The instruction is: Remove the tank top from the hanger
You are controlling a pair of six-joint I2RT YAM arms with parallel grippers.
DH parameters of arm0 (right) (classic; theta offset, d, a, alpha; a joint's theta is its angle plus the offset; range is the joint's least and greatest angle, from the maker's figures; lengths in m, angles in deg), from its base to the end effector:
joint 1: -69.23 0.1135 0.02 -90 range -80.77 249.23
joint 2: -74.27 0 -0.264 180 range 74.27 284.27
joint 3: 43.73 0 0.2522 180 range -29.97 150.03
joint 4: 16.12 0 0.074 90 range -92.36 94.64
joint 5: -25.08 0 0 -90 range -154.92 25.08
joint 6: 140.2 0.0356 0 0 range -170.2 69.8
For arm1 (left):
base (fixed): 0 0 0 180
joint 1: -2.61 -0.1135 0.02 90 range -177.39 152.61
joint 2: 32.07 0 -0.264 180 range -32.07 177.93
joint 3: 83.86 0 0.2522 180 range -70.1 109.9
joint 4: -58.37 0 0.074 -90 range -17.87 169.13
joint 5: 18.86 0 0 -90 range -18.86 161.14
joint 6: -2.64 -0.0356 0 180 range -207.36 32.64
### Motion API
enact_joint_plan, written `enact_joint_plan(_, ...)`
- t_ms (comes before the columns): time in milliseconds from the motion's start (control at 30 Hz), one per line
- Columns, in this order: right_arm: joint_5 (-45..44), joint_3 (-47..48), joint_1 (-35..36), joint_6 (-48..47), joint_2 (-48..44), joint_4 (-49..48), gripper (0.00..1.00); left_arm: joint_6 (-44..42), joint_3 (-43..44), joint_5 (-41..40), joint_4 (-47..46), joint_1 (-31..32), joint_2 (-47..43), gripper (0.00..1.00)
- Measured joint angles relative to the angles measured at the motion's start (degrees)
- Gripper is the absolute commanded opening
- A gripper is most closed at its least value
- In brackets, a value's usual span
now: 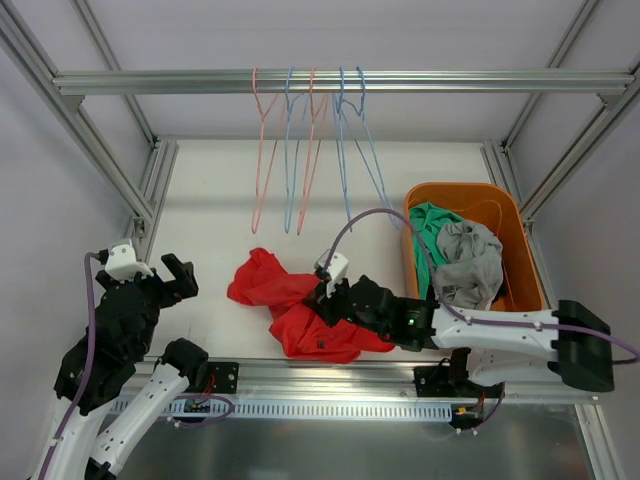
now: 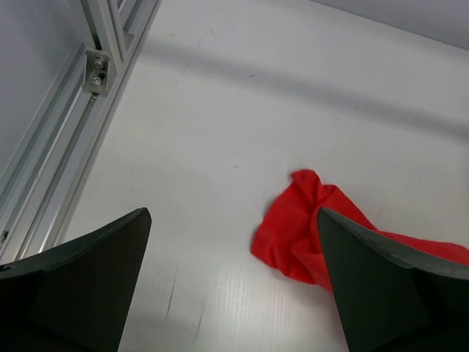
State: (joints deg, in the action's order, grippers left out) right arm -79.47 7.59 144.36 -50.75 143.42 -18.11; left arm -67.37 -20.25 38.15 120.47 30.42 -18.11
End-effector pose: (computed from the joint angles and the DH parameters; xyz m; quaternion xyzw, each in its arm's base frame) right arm 0.0781 0.2591 0.2534 -0.4252 0.6718 0.2820 0.5370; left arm 0.0343 0.0038 0.3470 -0.1264 0.7579 -0.0409 0.6387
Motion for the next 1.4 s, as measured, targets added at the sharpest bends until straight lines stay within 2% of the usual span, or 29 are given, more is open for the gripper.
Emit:
enact_joint_plan(233, 4.24, -0.20, 0.17, -1.92, -19.69, 1.22, 0.00, 0.00, -0.46, 1.29, -0.44, 0.00, -0.39, 0.98)
enact_joint_plan(433, 8.92, 7.87, 0.17, -3.58, -28.83, 15.08, 0.00, 0.00, -0.87, 1.29, -0.96, 0.00, -1.22, 0.99)
enact_joint_plan(600, 7.34, 18.43, 0.26, -5.20, -33.27, 26.99, 0.00, 0.00, -0.90, 1.27, -1.07, 0.00, -1.25, 0.99)
enact_joint_plan(833, 0.11, 37.86, 0.24, -7.96, -33.31, 40.72, 0.00, 0.00, -1.05, 1.29, -1.11, 0.00, -1.86, 0.99)
enact_joint_plan(1033, -10.73, 54.86, 0.26, -13.90, -29.42, 50.53, 0.00, 0.00, -1.05, 1.31, -1.16, 0.00, -2.12, 0.99)
enact_joint_plan(1200, -21.75, 67.25, 0.24, -22.03, -22.60, 53.35, 0.00, 0.00, -1.05, 1.44, -1.33, 0.00, -2.12, 0.99)
enact_joint_plan(1400, -33.86, 72.15, 0.24, -30.69, -17.40, 54.14, 0.00, 0.00, -1.05, 1.51, -1.38, 0.00, -2.12, 0.99)
